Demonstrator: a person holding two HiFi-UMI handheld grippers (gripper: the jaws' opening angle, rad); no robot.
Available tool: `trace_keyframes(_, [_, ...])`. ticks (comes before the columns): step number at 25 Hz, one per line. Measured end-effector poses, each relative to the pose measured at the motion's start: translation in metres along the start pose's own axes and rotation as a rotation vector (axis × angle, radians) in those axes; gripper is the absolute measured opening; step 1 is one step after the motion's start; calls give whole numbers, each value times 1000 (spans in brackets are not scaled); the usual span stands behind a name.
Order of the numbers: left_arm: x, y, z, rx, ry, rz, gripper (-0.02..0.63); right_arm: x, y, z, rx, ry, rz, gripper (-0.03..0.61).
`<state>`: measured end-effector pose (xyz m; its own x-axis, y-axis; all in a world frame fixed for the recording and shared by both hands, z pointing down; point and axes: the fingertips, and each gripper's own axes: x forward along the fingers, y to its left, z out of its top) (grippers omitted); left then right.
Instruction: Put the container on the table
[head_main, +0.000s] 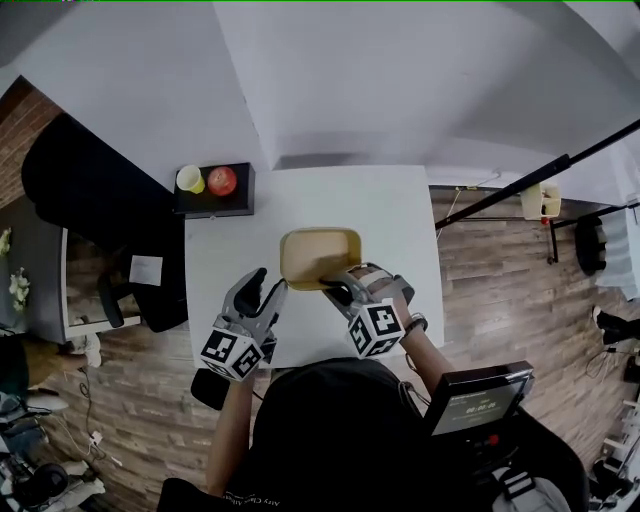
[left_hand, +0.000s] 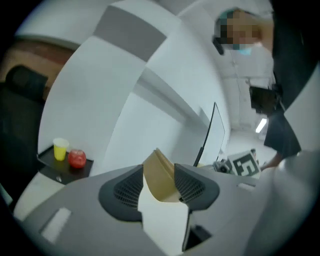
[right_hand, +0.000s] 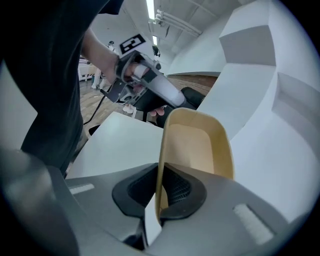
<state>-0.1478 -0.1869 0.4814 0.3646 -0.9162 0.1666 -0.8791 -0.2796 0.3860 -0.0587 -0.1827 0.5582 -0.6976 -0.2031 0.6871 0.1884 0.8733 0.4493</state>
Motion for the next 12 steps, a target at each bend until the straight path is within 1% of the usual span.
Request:
trace_keyframes(2, [3, 6, 3, -162, 0, -62, 229, -4, 2, 1, -45, 0, -32, 35])
trace_keyframes(4, [9, 8, 3, -272, 11, -148, 272, -9, 6, -2, -147, 21, -54, 29])
trace_keyframes(6, [15, 6, -3, -334, 49, -238, 287, -12, 11, -1, -234, 31, -58, 29])
trace_keyframes(8, [22, 0, -9, -392, 92, -298, 295, -14, 13, 2, -260, 28, -66, 32])
trace_keyframes(10, [28, -3, -15, -459, 105, -325, 295, -15, 14, 2, -263, 37, -79, 37])
trace_keyframes(12, [32, -2, -20, -514, 98, -325, 290, -14, 18, 0, -246, 47, -70, 38])
